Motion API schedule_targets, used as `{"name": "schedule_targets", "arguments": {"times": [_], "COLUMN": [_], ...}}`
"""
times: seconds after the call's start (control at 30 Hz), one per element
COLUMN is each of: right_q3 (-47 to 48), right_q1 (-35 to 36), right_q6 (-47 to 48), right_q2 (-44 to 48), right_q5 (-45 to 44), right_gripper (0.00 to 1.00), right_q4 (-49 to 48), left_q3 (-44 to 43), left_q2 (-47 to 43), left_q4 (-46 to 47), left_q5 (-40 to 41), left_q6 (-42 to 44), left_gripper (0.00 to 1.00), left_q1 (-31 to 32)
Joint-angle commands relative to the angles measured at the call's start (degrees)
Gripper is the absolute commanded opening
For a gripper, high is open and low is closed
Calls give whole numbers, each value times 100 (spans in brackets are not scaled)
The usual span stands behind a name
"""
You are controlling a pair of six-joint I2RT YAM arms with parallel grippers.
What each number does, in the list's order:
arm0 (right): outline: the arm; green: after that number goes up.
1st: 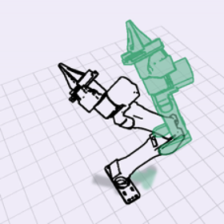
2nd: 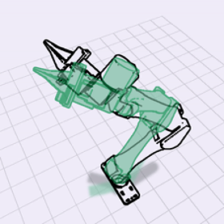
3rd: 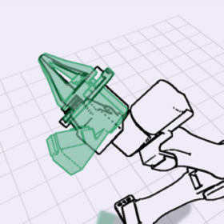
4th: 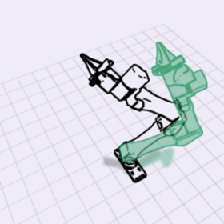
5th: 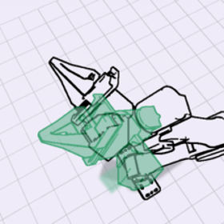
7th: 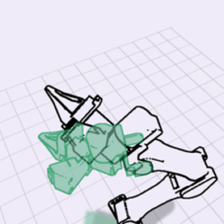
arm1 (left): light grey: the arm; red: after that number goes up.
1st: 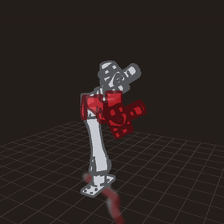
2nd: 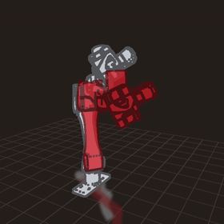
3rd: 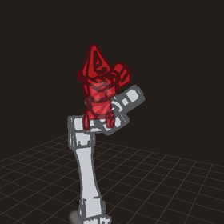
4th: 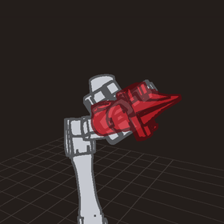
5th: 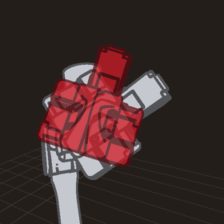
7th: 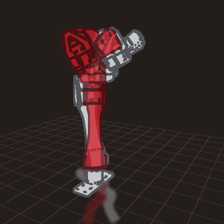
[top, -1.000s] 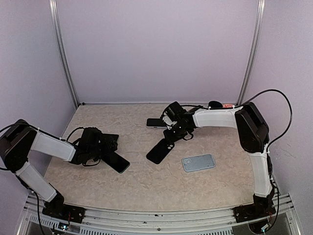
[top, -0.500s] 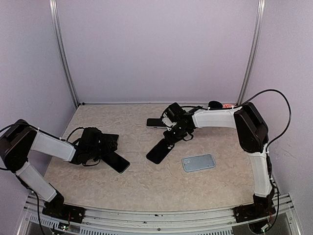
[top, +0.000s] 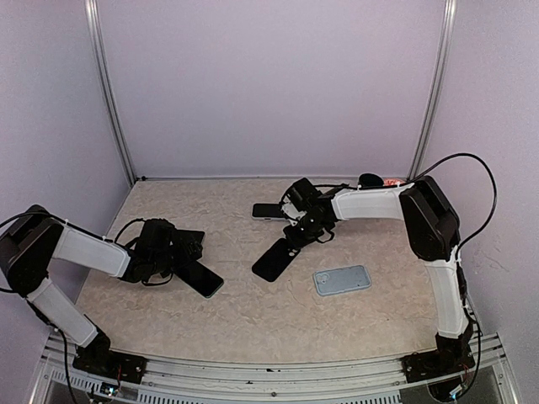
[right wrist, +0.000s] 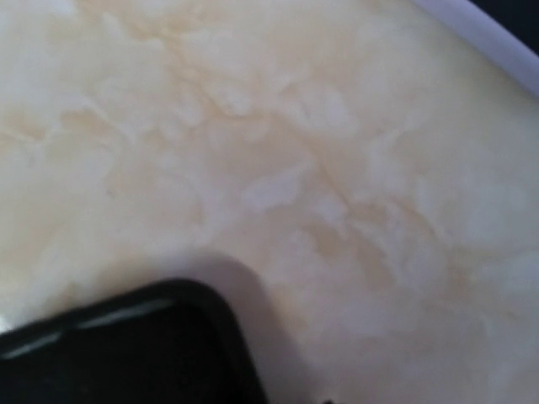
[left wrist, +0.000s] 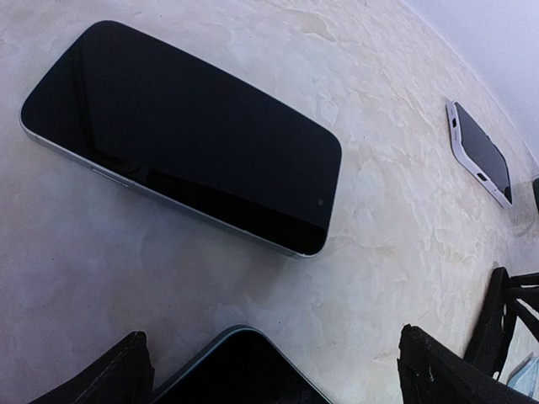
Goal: Put the phone into the phone case
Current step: Rotate the phone case at the center of the board.
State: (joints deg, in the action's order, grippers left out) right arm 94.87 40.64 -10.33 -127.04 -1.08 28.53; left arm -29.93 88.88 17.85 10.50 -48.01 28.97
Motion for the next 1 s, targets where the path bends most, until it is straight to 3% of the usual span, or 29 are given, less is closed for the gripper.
{"name": "schedule_targets", "arguments": {"times": [0.0, 0.2, 0.37, 0.97], "right_q3": [-55, -166, -313, -1833], "right_q1": [-73, -75, -72, -109], "right_q6": [-12, -121, -342, -2068], "right_q2": [-126, -31, 117, 1137], "right_q5": [99, 99, -46, -1068], "right_gripper": [25, 9, 2, 0], "right_q4": [-159, -259, -276, -672], "left_q3": [32, 14, 19, 127], "left_q2": [127, 193, 258, 384], "left_q4": [-537, -513, -460, -284], "left_q5": [-114, -133, -144, -182], "left_q6": [-82, -82, -92, -141], "left_gripper": [99, 99, 99, 99], "left_q1": [12, 12, 12, 30]}}
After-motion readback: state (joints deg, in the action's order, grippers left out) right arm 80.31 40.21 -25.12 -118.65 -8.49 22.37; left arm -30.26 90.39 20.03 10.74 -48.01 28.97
